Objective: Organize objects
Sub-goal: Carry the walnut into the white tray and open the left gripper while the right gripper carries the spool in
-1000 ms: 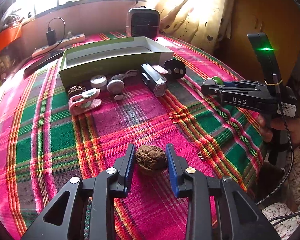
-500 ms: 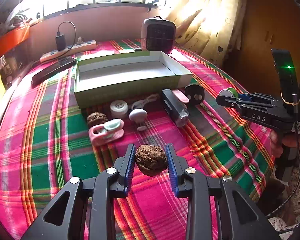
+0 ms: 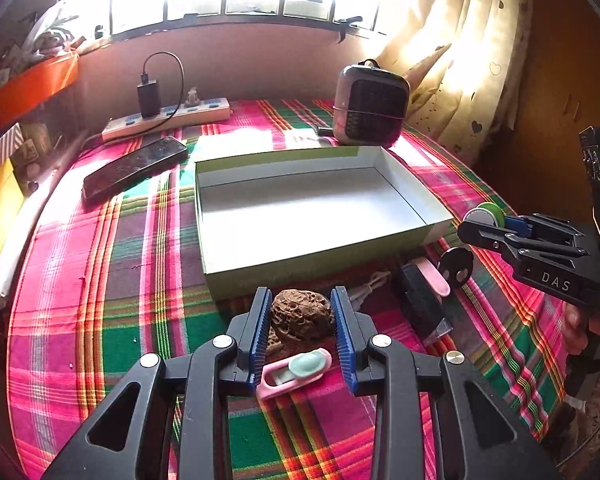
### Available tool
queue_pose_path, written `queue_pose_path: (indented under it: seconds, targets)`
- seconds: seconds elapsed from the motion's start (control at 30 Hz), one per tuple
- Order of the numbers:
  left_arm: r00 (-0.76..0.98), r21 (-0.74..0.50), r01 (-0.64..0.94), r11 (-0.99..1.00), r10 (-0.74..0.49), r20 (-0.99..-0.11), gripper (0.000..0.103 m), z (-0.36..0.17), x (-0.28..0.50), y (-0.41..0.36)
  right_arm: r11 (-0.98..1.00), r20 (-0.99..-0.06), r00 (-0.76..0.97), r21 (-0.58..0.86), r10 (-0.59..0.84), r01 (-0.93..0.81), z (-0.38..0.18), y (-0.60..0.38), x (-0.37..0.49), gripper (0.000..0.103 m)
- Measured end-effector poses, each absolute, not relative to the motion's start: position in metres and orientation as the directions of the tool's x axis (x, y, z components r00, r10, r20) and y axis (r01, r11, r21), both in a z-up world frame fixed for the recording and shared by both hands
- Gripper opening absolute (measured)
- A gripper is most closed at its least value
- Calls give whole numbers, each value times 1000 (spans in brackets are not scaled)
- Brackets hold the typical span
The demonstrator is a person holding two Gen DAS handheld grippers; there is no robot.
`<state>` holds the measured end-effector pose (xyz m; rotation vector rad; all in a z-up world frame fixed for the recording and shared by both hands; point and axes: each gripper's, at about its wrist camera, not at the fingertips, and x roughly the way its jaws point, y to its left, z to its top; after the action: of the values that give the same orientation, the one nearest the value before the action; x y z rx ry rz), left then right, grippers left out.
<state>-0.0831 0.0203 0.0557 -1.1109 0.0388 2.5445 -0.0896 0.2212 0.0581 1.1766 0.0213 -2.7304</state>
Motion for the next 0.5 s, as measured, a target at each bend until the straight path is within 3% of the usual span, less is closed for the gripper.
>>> queue_pose_path:
  seconds: [0.5]
  targets:
    - [-612, -130, -279, -951, 281, -739, 29, 49, -155, 10, -983, -758, -629, 100, -176, 154, 48, 201, -157, 33]
